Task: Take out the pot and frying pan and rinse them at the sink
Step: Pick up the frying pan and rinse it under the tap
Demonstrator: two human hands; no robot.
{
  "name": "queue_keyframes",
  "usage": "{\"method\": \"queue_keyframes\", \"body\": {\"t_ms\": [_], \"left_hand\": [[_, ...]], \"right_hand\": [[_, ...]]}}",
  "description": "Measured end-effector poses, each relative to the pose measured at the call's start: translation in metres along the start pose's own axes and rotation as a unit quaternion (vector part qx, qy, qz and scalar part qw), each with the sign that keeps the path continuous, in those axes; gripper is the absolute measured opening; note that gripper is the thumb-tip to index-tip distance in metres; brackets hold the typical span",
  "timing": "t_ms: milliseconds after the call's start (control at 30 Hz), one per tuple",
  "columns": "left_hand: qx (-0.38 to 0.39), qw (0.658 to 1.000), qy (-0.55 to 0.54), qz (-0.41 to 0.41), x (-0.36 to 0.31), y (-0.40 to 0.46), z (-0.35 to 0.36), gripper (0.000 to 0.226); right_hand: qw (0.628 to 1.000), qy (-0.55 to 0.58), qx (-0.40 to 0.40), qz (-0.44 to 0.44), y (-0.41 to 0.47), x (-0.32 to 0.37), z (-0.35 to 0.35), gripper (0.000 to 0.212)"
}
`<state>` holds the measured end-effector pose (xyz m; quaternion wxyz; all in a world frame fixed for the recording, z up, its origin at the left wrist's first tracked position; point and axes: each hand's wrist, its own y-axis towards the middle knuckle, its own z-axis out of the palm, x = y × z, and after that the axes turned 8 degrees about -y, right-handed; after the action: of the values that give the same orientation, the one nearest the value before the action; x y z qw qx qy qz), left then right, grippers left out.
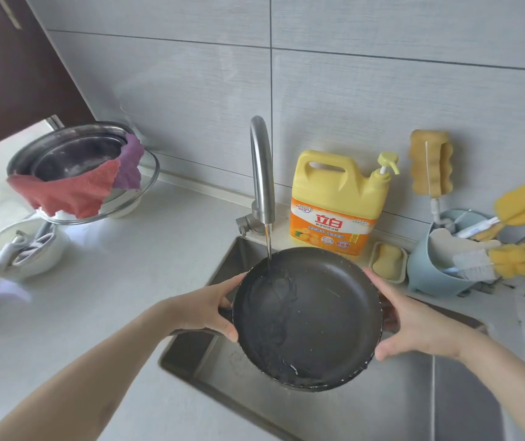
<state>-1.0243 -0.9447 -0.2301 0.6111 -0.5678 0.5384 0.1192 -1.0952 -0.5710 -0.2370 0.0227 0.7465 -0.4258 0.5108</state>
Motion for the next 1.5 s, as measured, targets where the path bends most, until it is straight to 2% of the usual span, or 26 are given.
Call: {"method": "queue_keyframes", "body": {"t_ms": [100,167,267,300,433,533,633,700,800,900,967,1133,1233,1333,1500], "left_hand": [[0.047,0.997,0.041,-0.04,0.001,-0.005,-0.013,0.103],[0.075,0.995,0.028,-0.066,-0.001,-0.009,-0.021,0.096],[0.073,0.991,-0.004,-0.107,-0.014,-0.018,-0.035,0.088],[0.059,0.991,0.02,-0.117,-0.019,-0.02,-0.039,0.089],[-0.005,0.973,0.191,-0.129,-0.037,-0.027,-0.056,0.117],[-0.073,0.937,0.327,-0.098,-0.051,-0.035,-0.059,0.122],[-0.158,0.909,0.381,-0.053,-0.054,-0.038,-0.052,0.121],[-0.203,0.911,0.358,-0.022,-0.045,-0.034,-0.048,0.121],[-0.221,0.946,0.238,0.024,-0.028,-0.022,-0.04,0.123],[-0.153,0.984,0.047,0.073,-0.012,-0.006,-0.024,0.122],[-0.105,0.992,0.002,0.075,-0.007,0.001,-0.014,0.119],[0.026,0.999,0.029,0.018,-0.012,-0.001,-0.018,0.101],[0.05,0.996,0.073,-0.027,-0.023,-0.013,-0.035,0.096],[0.009,0.993,0.099,-0.067,-0.037,-0.022,-0.049,0.1],[-0.086,0.948,0.301,-0.064,-0.055,-0.025,-0.053,0.116]], "right_hand": [[0.998,0.045,0.031,0.033,0.006,-0.005,0.008,0.131],[0.995,0.072,0.061,0.041,0.01,-0.008,0.019,0.127],[0.99,0.113,0.079,0.021,0.013,-0.008,0.044,0.116],[0.99,0.119,0.077,0.009,0.015,-0.008,0.054,0.117],[0.991,0.13,0.017,0.008,0.027,-0.005,0.092,0.131],[0.989,0.136,-0.051,0.01,0.036,0.0,0.105,0.138],[0.988,0.102,-0.119,-0.001,0.041,0.006,0.094,0.144],[0.986,0.055,-0.155,-0.018,0.041,0.013,0.072,0.145],[0.988,-0.032,-0.144,-0.037,0.032,0.03,0.024,0.148],[0.99,-0.118,-0.077,-0.021,0.02,0.05,-0.028,0.146],[0.991,-0.126,-0.037,-0.007,0.014,0.059,-0.052,0.142],[0.998,-0.026,0.052,0.005,0.006,0.05,-0.055,0.117],[0.997,0.028,0.066,0.003,0.006,0.031,-0.019,0.112],[0.999,0.037,0.007,0.013,0.015,0.008,0.03,0.128],[0.996,0.054,-0.066,0.019,0.036,-0.002,0.083,0.143]]}}
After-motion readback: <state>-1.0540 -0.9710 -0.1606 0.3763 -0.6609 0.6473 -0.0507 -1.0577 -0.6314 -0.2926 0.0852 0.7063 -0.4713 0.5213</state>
